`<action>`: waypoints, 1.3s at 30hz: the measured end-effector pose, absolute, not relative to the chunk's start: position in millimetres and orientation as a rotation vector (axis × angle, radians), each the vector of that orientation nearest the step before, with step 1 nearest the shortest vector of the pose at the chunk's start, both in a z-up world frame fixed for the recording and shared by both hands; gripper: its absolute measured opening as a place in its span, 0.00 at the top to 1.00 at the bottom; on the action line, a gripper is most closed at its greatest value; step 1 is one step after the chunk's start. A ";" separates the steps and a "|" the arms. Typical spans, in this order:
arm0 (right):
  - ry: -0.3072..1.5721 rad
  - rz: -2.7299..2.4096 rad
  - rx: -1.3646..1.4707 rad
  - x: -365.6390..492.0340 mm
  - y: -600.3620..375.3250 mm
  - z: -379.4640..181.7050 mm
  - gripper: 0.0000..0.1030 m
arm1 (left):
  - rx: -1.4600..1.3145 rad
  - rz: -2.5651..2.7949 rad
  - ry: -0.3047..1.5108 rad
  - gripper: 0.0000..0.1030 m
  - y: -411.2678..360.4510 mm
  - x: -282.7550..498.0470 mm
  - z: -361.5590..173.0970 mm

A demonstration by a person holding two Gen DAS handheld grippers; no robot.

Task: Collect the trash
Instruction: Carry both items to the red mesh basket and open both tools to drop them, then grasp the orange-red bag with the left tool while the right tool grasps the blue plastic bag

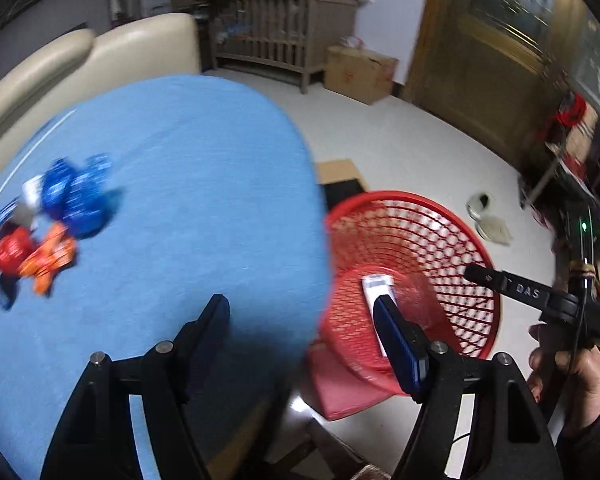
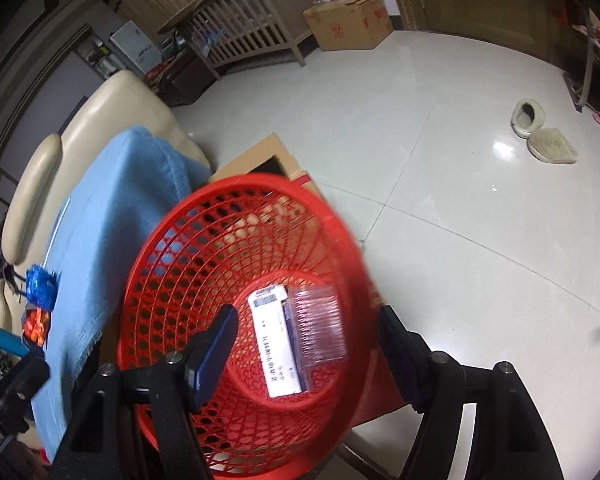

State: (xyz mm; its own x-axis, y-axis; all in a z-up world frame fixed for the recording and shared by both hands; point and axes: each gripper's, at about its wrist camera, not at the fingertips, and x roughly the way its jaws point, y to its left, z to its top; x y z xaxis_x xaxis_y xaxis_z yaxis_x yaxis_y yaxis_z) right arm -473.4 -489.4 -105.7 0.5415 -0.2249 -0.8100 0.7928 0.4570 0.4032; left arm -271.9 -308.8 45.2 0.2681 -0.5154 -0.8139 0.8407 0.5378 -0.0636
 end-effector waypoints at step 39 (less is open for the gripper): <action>0.834 -0.114 0.139 -96.3 -287.7 21.9 0.24 | -0.002 -0.557 0.920 0.26 -91.6 -128.8 24.2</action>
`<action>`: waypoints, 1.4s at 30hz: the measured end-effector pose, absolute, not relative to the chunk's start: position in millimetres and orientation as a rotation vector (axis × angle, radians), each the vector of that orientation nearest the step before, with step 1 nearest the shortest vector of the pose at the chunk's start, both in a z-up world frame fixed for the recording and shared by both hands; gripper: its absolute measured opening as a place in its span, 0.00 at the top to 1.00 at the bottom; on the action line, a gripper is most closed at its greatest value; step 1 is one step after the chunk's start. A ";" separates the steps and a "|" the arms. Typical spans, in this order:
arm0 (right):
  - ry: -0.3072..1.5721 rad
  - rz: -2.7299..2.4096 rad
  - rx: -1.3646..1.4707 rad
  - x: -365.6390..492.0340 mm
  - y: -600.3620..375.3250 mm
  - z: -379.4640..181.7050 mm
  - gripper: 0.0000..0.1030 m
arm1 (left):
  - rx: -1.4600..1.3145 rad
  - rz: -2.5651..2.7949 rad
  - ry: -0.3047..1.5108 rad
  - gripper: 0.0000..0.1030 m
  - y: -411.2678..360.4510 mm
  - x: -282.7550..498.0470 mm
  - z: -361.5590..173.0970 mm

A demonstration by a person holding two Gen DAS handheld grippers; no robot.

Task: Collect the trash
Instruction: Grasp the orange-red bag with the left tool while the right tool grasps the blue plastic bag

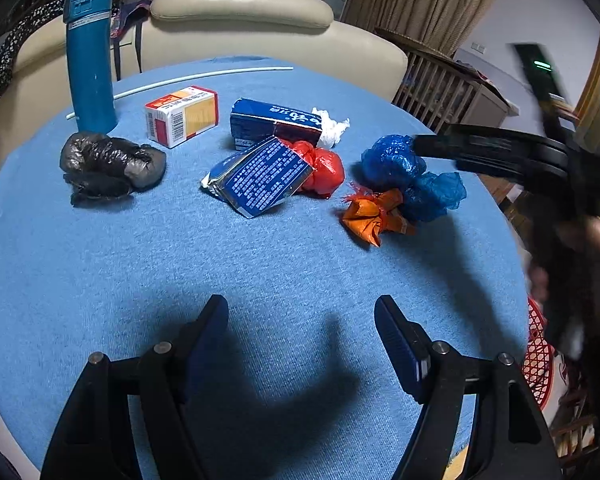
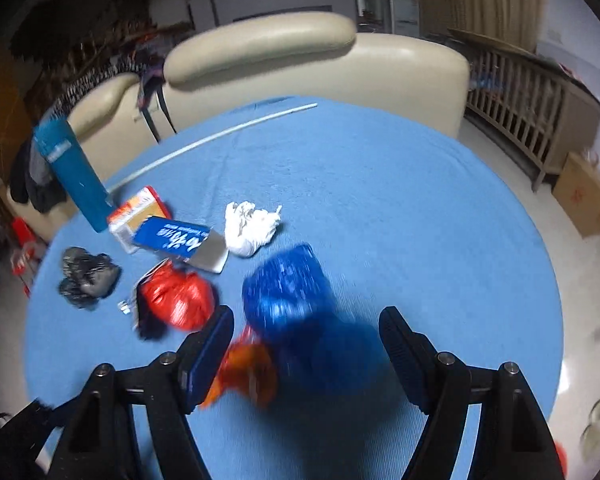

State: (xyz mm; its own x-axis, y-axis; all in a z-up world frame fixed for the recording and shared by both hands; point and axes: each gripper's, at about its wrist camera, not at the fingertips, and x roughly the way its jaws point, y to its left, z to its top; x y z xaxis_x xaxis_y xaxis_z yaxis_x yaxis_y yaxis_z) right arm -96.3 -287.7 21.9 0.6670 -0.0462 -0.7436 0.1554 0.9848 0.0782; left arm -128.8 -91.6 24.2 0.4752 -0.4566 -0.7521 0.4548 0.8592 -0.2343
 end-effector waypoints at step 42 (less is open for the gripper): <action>0.782 -0.099 0.438 -170.9 -358.4 -3.8 0.37 | 0.342 -0.699 0.989 0.74 -209.9 -70.0 18.4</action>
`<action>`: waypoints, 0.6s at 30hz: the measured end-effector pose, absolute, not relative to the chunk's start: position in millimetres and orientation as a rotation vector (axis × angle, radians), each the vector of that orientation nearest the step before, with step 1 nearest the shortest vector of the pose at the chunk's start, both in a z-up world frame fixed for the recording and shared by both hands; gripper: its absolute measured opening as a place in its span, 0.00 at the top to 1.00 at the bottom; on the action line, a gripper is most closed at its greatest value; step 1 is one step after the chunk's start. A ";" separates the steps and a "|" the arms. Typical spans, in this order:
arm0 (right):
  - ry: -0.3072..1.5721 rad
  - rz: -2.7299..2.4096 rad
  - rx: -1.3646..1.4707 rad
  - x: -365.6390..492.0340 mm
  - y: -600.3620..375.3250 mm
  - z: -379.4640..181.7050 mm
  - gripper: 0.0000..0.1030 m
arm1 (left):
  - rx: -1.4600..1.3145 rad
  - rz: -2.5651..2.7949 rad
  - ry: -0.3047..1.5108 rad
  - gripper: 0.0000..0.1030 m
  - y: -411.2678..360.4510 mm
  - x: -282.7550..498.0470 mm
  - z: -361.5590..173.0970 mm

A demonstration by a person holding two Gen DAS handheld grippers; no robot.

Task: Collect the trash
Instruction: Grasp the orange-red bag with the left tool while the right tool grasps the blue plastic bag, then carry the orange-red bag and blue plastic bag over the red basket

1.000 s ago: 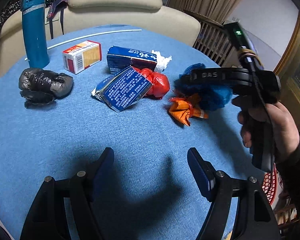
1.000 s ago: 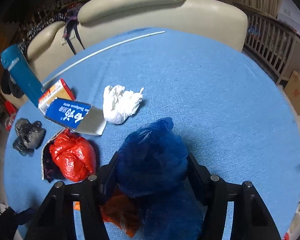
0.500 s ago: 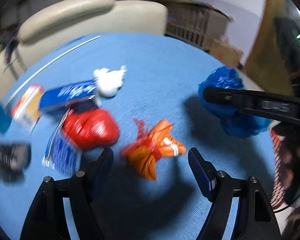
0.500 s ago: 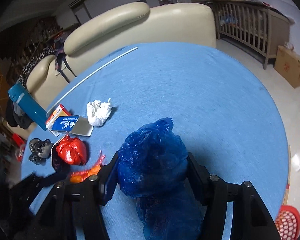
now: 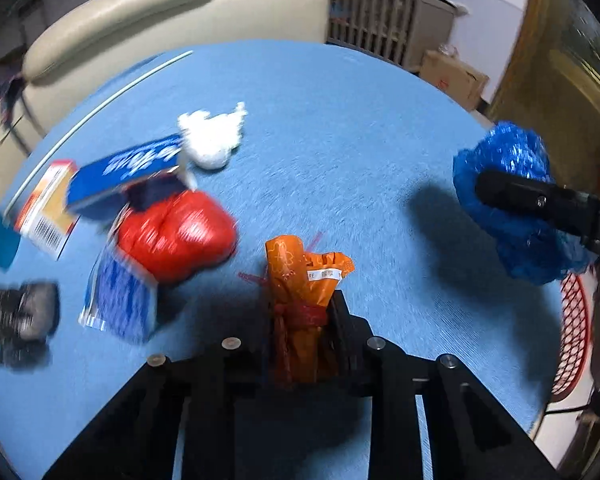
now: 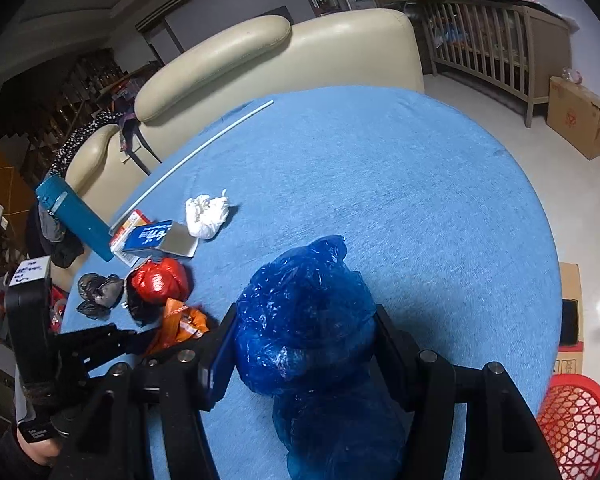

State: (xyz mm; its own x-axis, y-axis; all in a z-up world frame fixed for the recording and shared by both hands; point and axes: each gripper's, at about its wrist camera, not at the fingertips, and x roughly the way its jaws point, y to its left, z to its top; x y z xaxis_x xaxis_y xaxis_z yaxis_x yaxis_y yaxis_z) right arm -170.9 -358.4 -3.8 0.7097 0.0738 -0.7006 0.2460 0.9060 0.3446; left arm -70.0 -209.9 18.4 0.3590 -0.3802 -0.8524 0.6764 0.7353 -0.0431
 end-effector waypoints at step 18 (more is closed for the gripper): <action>0.791 -0.016 0.386 -215.4 -277.6 -0.8 0.37 | 0.158 -0.447 0.916 0.74 -107.2 -126.2 51.6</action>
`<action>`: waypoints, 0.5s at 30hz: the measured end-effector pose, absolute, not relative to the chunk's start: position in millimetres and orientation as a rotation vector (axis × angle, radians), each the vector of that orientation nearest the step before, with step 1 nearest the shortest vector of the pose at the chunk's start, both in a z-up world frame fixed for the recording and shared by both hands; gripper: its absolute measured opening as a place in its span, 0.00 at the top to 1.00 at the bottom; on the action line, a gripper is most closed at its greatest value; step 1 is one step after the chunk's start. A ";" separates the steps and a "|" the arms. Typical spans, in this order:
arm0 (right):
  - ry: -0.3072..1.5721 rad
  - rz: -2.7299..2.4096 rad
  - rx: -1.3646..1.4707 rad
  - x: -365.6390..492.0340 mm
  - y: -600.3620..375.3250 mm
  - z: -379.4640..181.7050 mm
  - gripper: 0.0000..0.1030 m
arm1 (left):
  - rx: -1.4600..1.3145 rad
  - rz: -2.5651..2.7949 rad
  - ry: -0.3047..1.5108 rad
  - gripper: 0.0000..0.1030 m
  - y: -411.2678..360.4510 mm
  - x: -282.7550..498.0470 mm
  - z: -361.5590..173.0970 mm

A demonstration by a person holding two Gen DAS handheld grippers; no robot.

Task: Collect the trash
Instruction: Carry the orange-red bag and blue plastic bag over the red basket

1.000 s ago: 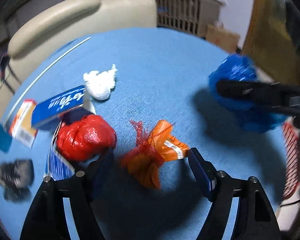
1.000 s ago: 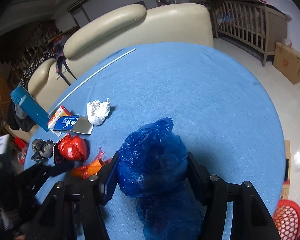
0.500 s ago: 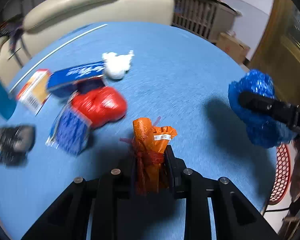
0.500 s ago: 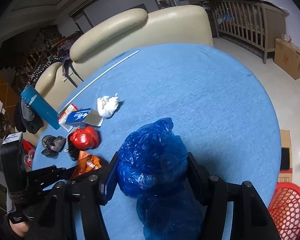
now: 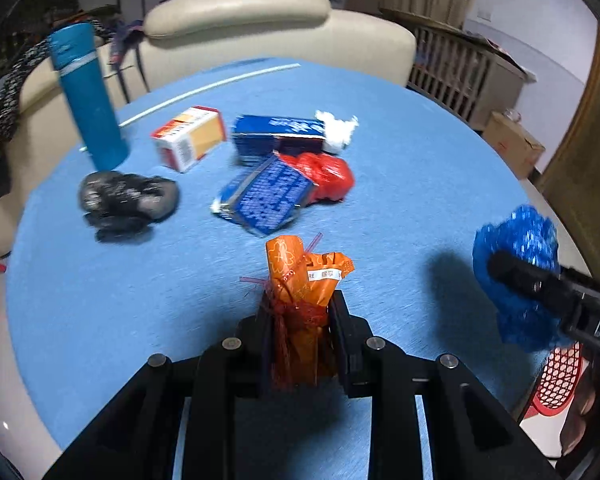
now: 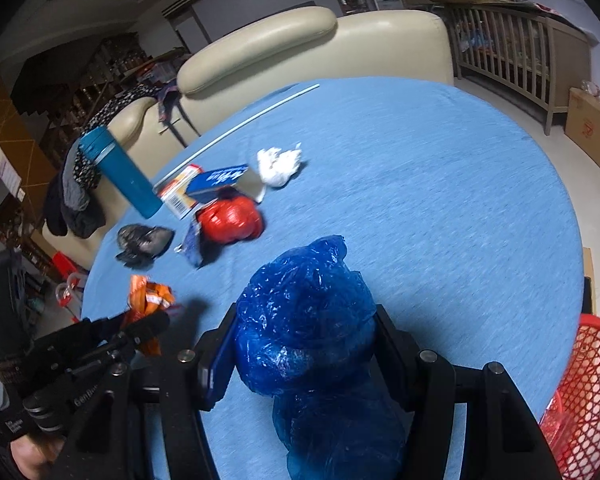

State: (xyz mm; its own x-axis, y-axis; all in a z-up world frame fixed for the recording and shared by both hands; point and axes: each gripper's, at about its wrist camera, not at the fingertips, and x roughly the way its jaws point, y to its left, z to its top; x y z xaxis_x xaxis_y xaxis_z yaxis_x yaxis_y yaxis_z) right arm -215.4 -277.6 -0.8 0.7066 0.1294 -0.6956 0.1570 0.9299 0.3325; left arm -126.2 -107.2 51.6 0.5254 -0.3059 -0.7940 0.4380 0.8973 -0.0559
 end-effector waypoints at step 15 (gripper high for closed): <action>0.737 -0.012 0.368 -256.4 -259.1 18.3 0.37 | 0.110 -0.390 0.830 0.74 -82.9 -146.0 73.3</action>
State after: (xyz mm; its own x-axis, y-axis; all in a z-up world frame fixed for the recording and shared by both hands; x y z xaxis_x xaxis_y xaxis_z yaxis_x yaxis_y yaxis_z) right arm -256.4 -259.1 18.3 0.7435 0.1177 -0.6583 0.1386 0.9359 0.3239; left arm -146.0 -82.9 73.3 0.6085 -0.2942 -0.7370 0.3795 0.9235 -0.0553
